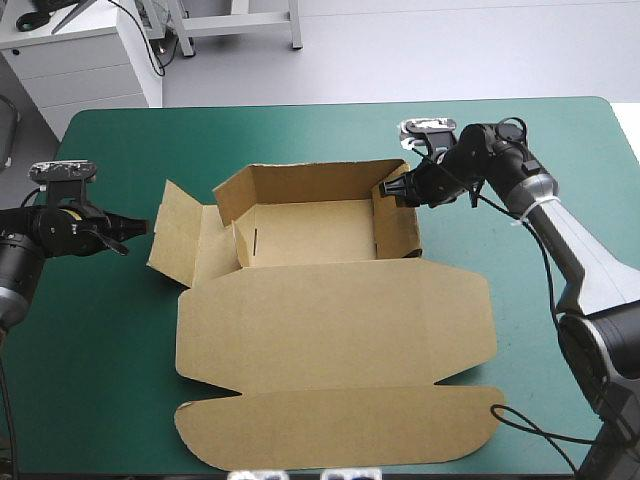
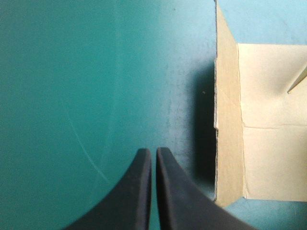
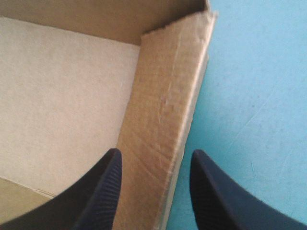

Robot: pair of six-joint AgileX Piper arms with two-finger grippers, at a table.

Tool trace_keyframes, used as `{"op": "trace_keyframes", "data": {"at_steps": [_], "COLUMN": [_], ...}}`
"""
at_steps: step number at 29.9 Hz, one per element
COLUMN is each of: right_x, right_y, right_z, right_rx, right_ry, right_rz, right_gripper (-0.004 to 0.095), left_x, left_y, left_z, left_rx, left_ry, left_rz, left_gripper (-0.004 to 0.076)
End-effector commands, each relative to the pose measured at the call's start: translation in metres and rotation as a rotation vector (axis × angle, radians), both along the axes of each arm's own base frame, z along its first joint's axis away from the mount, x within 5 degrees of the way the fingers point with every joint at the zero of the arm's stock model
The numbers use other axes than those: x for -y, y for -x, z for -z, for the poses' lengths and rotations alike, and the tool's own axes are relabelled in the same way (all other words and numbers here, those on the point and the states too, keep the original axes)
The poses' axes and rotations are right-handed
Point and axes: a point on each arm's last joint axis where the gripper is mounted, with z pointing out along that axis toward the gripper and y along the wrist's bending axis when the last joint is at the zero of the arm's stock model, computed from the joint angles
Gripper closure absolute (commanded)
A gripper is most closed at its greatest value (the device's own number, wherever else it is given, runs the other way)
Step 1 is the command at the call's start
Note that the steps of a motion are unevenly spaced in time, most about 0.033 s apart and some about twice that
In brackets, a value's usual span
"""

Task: Fold the box

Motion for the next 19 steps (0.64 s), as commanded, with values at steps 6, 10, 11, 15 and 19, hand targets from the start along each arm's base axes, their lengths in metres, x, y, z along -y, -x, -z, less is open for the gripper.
{"op": "trace_keyframes", "data": {"at_steps": [6, 10, 11, 15, 19], "right_x": [0.006, 0.008, 0.008, 0.006, 0.001], "right_y": [0.008, 0.008, 0.008, 0.003, -0.008], "right_z": [-0.081, -0.079, -0.075, -0.055, -0.032], "right_rx": [0.228, 0.186, 0.16, 0.056, -0.012], "right_ry": [-0.007, 0.008, 0.016, 0.051, 0.05], "right_rz": [-0.022, 0.004, 0.006, -0.005, -0.011], "right_gripper": [0.0477, 0.0491, 0.049, 0.0491, 0.0491], "left_x": [0.001, 0.001, 0.001, 0.002, 0.003], "left_y": [-0.003, -0.002, -0.002, -0.002, -0.002], "left_z": [-0.015, -0.014, -0.014, -0.013, -0.014], "left_rx": [0.074, 0.059, 0.057, 0.054, 0.057], "left_ry": [0.012, 0.014, 0.015, 0.022, 0.031], "left_rz": [0.012, 0.013, 0.013, 0.013, 0.015], "left_gripper": [0.0708, 0.0708, 0.0708, 0.0708, 0.0712]}}
